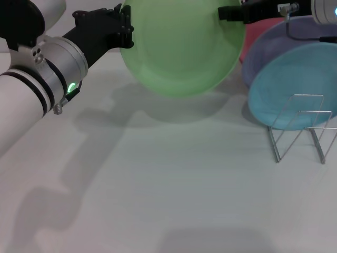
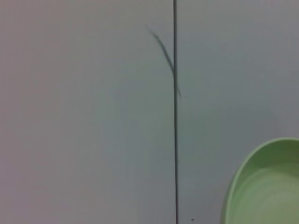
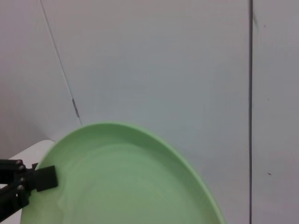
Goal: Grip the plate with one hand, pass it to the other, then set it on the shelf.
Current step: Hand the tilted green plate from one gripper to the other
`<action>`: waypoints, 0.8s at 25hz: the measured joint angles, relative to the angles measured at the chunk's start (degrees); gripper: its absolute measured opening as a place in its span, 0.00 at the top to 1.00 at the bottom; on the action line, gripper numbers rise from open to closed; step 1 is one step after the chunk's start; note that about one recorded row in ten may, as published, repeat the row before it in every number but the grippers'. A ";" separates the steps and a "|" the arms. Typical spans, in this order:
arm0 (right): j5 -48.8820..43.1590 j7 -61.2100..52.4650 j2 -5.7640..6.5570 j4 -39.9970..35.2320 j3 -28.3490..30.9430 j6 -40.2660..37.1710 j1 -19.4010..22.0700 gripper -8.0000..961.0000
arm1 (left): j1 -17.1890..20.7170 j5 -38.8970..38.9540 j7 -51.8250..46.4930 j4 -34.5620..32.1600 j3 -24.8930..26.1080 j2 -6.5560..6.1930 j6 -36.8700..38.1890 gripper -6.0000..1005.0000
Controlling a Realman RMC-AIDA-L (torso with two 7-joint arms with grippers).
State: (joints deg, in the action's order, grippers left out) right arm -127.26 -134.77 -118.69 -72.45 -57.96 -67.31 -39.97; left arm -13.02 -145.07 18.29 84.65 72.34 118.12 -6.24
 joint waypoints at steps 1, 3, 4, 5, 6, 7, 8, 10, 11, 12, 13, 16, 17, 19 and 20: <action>0.00 0.00 0.00 0.00 0.00 0.00 0.00 0.52 | 0.00 0.00 0.00 0.00 0.00 0.00 0.00 0.95; -0.01 0.07 0.01 0.01 -0.04 0.15 -0.03 0.56 | 0.01 0.01 0.03 0.02 0.03 0.00 -0.03 0.95; -0.01 0.10 0.01 0.00 -0.04 0.20 -0.03 0.58 | 0.00 0.02 0.03 0.02 0.05 0.00 -0.02 0.95; 0.00 0.77 0.02 0.04 -0.09 0.43 -0.02 0.59 | -0.02 0.02 0.03 0.03 0.05 0.00 -0.03 0.95; 0.00 0.77 0.02 0.04 -0.09 0.43 -0.02 0.61 | -0.03 0.03 0.02 0.04 0.06 0.00 -0.03 0.95; 0.08 1.64 -0.01 0.16 -0.19 0.81 0.03 0.63 | -0.07 0.04 -0.02 0.05 0.05 0.00 -0.03 0.95; 0.20 2.73 -0.07 0.33 -0.38 1.35 0.15 0.64 | -0.11 0.04 -0.04 0.05 0.04 0.00 -0.03 0.95; 0.62 5.45 -0.23 0.81 -1.28 3.28 0.51 0.69 | -0.34 0.13 -0.10 0.04 0.01 0.00 -0.03 0.95; 0.84 6.43 -0.26 0.95 -1.89 4.16 0.73 0.71 | -0.44 0.29 -0.14 -0.03 0.02 0.00 -0.03 0.95; 0.99 7.04 -0.28 1.07 -2.38 4.71 0.91 0.73 | -0.54 0.46 -0.16 -0.08 0.00 -0.02 -0.03 0.95; 1.19 7.42 -0.28 1.08 -2.73 5.13 1.09 0.76 | -0.65 0.62 -0.09 -0.14 -0.09 -0.05 -0.02 0.95; 1.55 7.58 -0.24 0.73 -2.94 5.46 1.61 0.82 | -1.06 0.63 0.36 -0.26 -0.76 -0.10 0.05 0.95; 1.73 7.61 -0.24 0.52 -2.95 5.50 1.78 0.84 | -1.13 0.63 0.41 -0.26 -0.99 -0.10 0.07 0.95; 2.47 7.81 -0.28 0.04 -3.26 5.50 2.14 0.86 | -1.18 0.65 0.40 -0.25 -1.17 -0.07 0.08 0.94; 2.81 7.81 -0.29 -0.23 -3.39 5.50 2.39 0.88 | -1.19 0.66 0.39 -0.24 -1.37 0.02 0.09 0.92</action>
State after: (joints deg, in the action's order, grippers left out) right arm -124.46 -126.96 -118.98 -72.68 -61.35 -61.81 -37.58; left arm -14.21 -144.42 18.68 84.41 70.97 118.14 -6.15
